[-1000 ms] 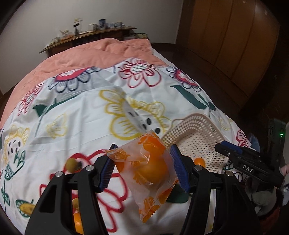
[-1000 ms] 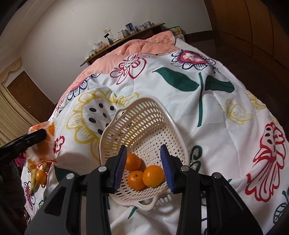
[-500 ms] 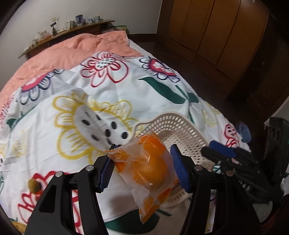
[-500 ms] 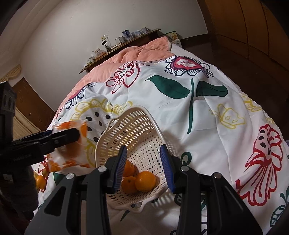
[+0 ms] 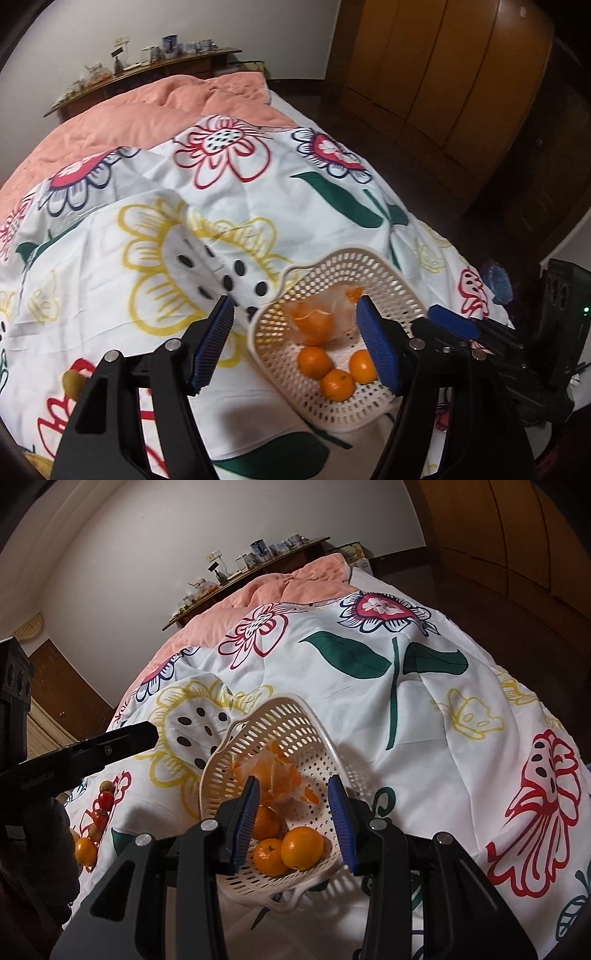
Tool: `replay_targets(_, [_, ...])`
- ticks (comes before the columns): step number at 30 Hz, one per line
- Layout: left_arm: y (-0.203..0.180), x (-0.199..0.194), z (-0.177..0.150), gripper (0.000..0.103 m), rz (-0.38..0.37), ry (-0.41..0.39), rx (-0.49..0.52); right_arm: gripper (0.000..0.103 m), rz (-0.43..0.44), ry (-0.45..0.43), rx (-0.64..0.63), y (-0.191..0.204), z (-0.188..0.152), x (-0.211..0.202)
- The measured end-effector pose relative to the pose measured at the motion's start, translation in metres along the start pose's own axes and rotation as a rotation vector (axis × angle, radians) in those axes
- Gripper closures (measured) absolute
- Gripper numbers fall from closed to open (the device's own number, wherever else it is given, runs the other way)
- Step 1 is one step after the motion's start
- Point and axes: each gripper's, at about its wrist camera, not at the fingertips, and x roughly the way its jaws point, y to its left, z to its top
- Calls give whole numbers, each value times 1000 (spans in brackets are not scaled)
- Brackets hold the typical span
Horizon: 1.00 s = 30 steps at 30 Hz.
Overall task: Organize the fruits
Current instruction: 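Lower the bag of oranges into the basket and open the left tool, then move the right tool back to the remaining mandarin beside the banana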
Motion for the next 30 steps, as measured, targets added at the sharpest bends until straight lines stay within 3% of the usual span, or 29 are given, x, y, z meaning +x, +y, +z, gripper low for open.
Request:
replay_targets(17, [70,-53,-21,29,129,-54,-96,62,61,23,-89,53,-4,1])
replay_targets(30, [150,-110,-48,28,244,-115,-202,62,205,104,-234,137,-16,11])
